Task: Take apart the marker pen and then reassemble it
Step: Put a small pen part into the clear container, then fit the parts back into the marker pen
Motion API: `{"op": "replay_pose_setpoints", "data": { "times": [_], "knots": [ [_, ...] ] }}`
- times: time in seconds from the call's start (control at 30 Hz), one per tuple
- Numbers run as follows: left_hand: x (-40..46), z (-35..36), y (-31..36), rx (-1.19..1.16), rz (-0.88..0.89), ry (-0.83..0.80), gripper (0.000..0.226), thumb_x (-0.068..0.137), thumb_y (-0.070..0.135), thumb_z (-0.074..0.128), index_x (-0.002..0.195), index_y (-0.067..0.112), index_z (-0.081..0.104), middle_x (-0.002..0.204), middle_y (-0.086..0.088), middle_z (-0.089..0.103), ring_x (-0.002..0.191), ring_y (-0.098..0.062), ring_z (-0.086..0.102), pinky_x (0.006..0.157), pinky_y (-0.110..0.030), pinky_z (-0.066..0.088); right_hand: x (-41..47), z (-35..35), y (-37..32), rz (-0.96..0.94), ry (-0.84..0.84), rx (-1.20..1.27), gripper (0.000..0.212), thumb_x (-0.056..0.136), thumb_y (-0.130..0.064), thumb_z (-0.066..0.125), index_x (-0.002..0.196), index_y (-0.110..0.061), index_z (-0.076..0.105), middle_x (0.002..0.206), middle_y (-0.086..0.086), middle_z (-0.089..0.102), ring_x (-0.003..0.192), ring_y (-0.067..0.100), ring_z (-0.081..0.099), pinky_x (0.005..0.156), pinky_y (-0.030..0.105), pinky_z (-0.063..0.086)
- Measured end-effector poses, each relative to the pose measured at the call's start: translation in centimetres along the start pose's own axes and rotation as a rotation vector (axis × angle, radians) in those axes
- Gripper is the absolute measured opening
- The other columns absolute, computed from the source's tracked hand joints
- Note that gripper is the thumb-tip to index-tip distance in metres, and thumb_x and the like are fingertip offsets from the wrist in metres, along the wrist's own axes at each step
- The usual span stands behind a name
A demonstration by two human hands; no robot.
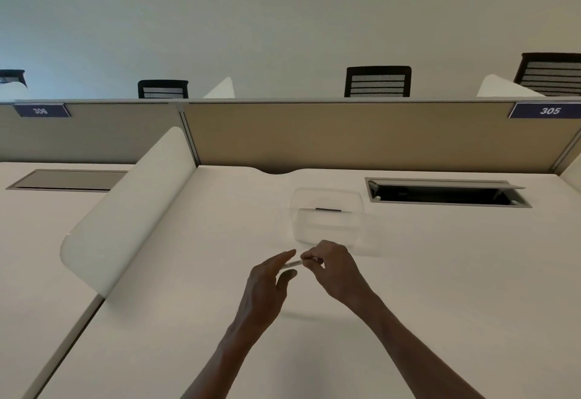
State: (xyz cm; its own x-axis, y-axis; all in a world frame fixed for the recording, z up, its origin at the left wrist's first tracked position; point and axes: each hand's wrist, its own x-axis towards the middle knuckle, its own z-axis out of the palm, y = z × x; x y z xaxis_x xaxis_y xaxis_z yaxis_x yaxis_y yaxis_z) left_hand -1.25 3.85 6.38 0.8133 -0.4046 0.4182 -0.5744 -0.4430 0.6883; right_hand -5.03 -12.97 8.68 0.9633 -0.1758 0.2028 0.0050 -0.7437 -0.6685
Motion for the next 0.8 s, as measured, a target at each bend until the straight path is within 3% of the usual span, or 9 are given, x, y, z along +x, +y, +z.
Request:
{"op": "replay_pose_setpoints", "data": {
  "times": [0.1, 0.23, 0.37, 0.53, 0.7, 0.8],
  "knots": [
    [0.1, 0.6, 0.3, -0.035, 0.050, -0.065, 0.038, 0.089, 0.001, 0.066, 0.121, 0.021, 0.067, 0.114, 0.012, 0.071, 0.103, 0.001, 0.066, 0.088, -0.013, 0.049, 0.2, -0.4, -0.3, -0.070, -0.013, -0.020, 0.014, 0.089, -0.023, 0.065, 0.098, -0.026, 0.075, 0.089, -0.003, 0.068, 0.085, 0.011, 0.061, 0.078, 0.030, 0.050],
    [0.2, 1.0, 0.2, -0.045, 0.029, -0.032, 0.020, 0.093, 0.007, 0.063, 0.105, 0.019, 0.072, 0.088, 0.008, 0.076, 0.079, -0.006, 0.070, 0.071, -0.028, 0.055, 0.1, -0.5, -0.5, -0.097, -0.016, -0.014, 0.013, 0.088, -0.021, 0.065, 0.094, -0.028, 0.075, 0.088, -0.005, 0.066, 0.083, 0.009, 0.060, 0.076, 0.033, 0.052],
    [0.1, 1.3, -0.5, -0.080, -0.015, -0.016, 0.022, 0.090, 0.001, 0.065, 0.103, 0.016, 0.074, 0.089, 0.010, 0.076, 0.084, 0.004, 0.069, 0.076, -0.025, 0.056, 0.0, -0.6, -0.2, -0.085, -0.023, 0.024, 0.014, 0.086, -0.021, 0.068, 0.099, -0.023, 0.074, 0.091, -0.005, 0.068, 0.080, 0.009, 0.062, 0.077, 0.034, 0.054],
    [0.0, 1.5, -1.5, -0.082, -0.051, 0.010, 0.022, 0.089, -0.001, 0.064, 0.104, 0.012, 0.075, 0.088, 0.010, 0.075, 0.084, 0.001, 0.069, 0.075, -0.021, 0.055, 0.5, -1.8, -0.7, -0.078, 0.031, 0.091, 0.026, 0.088, -0.028, 0.068, 0.111, -0.016, 0.069, 0.090, -0.004, 0.069, 0.078, 0.009, 0.062, 0.078, 0.023, 0.050],
    [0.0, 1.2, -1.8, -0.099, -0.095, 0.019, 0.019, 0.091, -0.002, 0.061, 0.097, 0.011, 0.075, 0.085, 0.010, 0.074, 0.081, 0.004, 0.067, 0.070, -0.007, 0.044, 2.2, -3.8, 1.9, 0.073, 0.244, 0.143, 0.011, 0.087, -0.013, 0.069, 0.097, -0.011, 0.074, 0.086, -0.003, 0.073, 0.073, 0.004, 0.063, 0.070, 0.004, 0.044],
    [-0.1, 1.2, -1.9, -0.115, -0.112, 0.020, 0.018, 0.091, -0.001, 0.062, 0.095, 0.011, 0.074, 0.083, 0.010, 0.074, 0.080, 0.001, 0.067, 0.069, -0.009, 0.045, 2.8, -4.6, 4.7, 0.174, 0.295, 0.083, 0.004, 0.083, -0.010, 0.071, 0.084, -0.010, 0.075, 0.079, 0.000, 0.075, 0.071, 0.008, 0.066, 0.069, 0.009, 0.046]
  ]
}}
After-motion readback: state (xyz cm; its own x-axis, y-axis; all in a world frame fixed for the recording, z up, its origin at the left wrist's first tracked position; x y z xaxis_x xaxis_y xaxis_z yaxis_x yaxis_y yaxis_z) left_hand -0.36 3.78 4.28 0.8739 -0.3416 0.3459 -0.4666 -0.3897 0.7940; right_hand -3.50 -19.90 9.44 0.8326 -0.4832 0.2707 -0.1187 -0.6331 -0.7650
